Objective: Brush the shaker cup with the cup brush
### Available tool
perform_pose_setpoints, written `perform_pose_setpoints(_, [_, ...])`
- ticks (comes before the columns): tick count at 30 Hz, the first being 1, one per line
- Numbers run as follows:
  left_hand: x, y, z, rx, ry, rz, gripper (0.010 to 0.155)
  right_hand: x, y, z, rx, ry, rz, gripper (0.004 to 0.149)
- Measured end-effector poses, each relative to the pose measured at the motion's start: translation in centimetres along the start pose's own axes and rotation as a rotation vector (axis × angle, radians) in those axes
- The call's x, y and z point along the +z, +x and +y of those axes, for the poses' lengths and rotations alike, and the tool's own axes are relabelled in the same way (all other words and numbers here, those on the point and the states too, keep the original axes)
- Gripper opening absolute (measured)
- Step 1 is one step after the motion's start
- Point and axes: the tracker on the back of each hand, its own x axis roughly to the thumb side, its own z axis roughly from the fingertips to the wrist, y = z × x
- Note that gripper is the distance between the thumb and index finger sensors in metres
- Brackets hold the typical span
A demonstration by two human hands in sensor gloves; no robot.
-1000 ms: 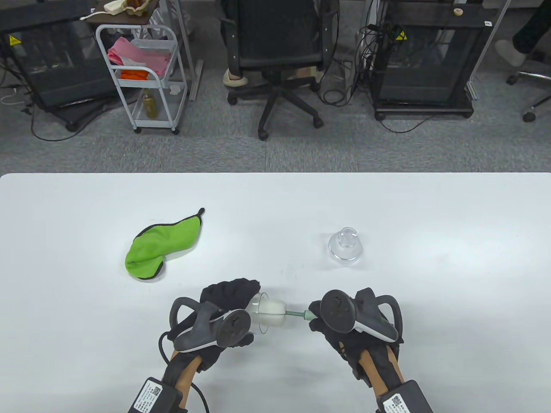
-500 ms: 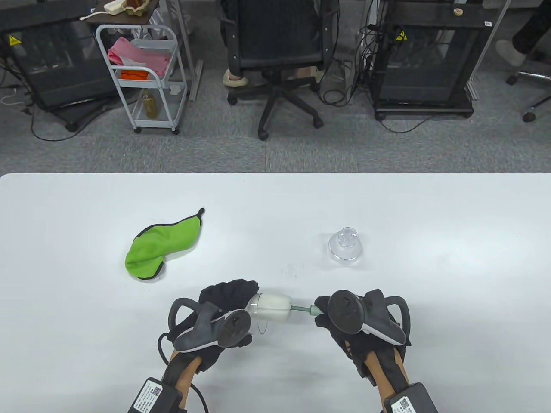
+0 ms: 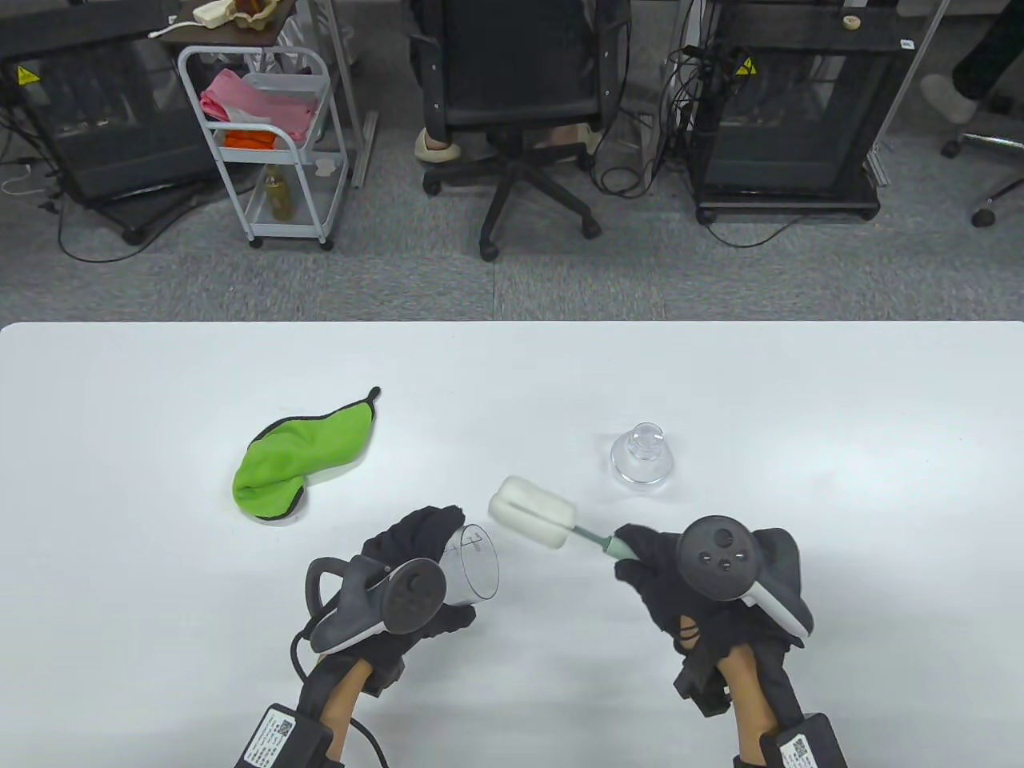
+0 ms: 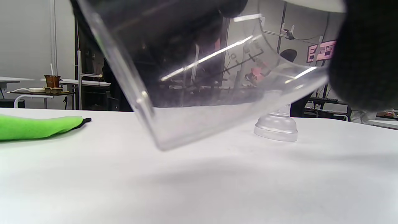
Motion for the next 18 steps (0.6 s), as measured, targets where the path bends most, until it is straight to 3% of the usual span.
perform_pose_setpoints(6, [0.0,-0.5,0.2,0.116,0.039,0.032,0.114,-0.5,-5.0,-1.4,0.144,-0.125,0.294,0.064])
perform_pose_setpoints(10, [0.0,-0.7,0.1,0.200,0.042,0.034,0.114,-1.6,-8.2,0.2,0.240,-0.025,0.484,0.068])
perform_pose_setpoints(15, [0.0,-0.7,0.0,0.238,0.042,0.035,0.114,-3.1,-9.9,2.5,0.354,0.052,0.556,0.069])
perform_pose_setpoints(18, [-0.1,-0.8,-0.1,0.249,0.044,0.033,0.114,-3.7,-10.3,3.5,0.512,0.026,0.597,0.069])
